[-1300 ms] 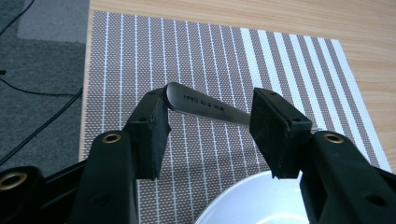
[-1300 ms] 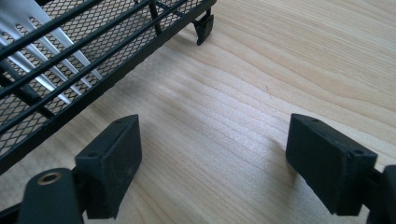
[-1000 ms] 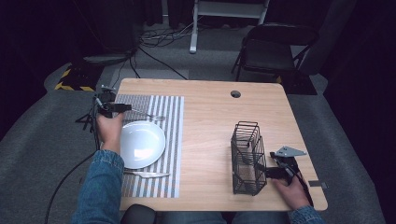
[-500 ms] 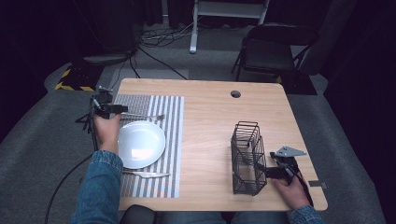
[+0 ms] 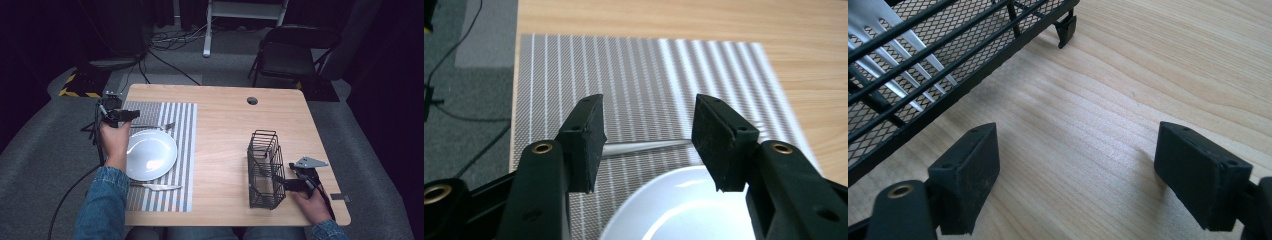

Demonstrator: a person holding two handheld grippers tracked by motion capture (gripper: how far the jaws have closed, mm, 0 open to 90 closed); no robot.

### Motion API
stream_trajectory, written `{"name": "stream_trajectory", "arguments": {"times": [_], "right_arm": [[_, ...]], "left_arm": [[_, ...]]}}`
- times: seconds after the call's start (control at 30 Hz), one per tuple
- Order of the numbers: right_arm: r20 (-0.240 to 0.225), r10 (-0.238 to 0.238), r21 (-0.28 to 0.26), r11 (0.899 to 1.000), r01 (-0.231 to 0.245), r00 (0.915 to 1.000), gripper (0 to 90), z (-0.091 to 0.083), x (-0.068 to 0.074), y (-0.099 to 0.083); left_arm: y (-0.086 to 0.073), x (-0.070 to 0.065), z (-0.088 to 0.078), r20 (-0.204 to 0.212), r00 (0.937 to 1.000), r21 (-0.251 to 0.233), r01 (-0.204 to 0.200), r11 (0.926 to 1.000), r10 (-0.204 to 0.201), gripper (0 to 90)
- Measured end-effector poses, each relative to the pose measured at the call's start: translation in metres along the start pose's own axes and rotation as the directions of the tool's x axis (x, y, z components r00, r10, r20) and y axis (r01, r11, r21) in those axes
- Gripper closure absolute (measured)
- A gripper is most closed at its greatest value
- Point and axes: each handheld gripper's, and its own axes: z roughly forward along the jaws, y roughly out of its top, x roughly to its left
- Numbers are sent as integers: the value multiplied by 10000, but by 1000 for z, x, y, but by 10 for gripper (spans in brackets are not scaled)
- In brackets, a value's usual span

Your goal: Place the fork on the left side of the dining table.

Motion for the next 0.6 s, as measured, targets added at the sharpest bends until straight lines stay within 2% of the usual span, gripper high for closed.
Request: {"name": "stream_trajectory", "arguments": {"times": [0.03, 0.1, 0.13, 0.17, 0.2, 0.23, 0.33, 0.37, 0.4, 0.43, 0.53, 0.57, 0.6], "right_arm": [[3, -1, 0, 10000, 1, 10000, 184, 0, 0, 0], [1, -1, 0, 10000, 1, 10000, 184, 0, 0, 0], [1, -1, 0, 10000, 1, 10000, 184, 0, 0, 0], [2, 0, 0, 10000, 0, 10000, 184, 0, 0, 0], [0, 0, 1, 10000, 0, 10000, 184, 0, 0, 0], [0, 0, 1, 10000, 0, 10000, 184, 0, 0, 0], [0, 1, 0, 10000, -1, 10000, 184, 0, 0, 0], [0, 1, 0, 10000, -1, 10000, 184, 0, 0, 0], [3, 0, 1, 10000, 0, 10000, 184, 0, 0, 0], [2, -1, 1, 10000, 1, 10000, 184, 0, 0, 0], [2, 1, 1, 10000, -1, 10000, 184, 0, 0, 0], [1, -2, 1, 10000, 2, 10000, 184, 0, 0, 0], [2, -1, 1, 10000, 1, 10000, 184, 0, 0, 0]], "left_arm": [[0, 0, 0, 0, 10000, 0, 0, 10000, 0, 473], [0, -10, -15, 58, 9994, -228, -343, 9992, 344, 473], [0, -10, -15, 58, 9994, -228, -343, 9992, 344, 473], [0, -18, -27, 115, 9984, -424, -553, 9976, 558, 473], [-1, -22, -33, 156, 9977, -508, -652, 9966, 660, 473], [-1, -22, -33, 156, 9977, -508, -652, 9966, 660, 473], [-2, -36, -54, 407, 9946, -850, -921, 9921, 958, 473], [-2, -36, -54, 407, 9946, -850, -921, 9921, 958, 472], [-3, -44, -62, 575, 9920, -933, -1069, 9899, 1125, 472], [-3, -44, -62, 575, 9920, -933, -1069, 9899, 1125, 471], [-3, -56, -72, 819, 9868, -939, -1318, 9868, 1396, 468], [-4, -64, -79, 934, 9822, -970, -1542, 9833, 1632, 466], [-4, -64, -79, 934, 9822, -970, -1542, 9833, 1632, 466]]}}
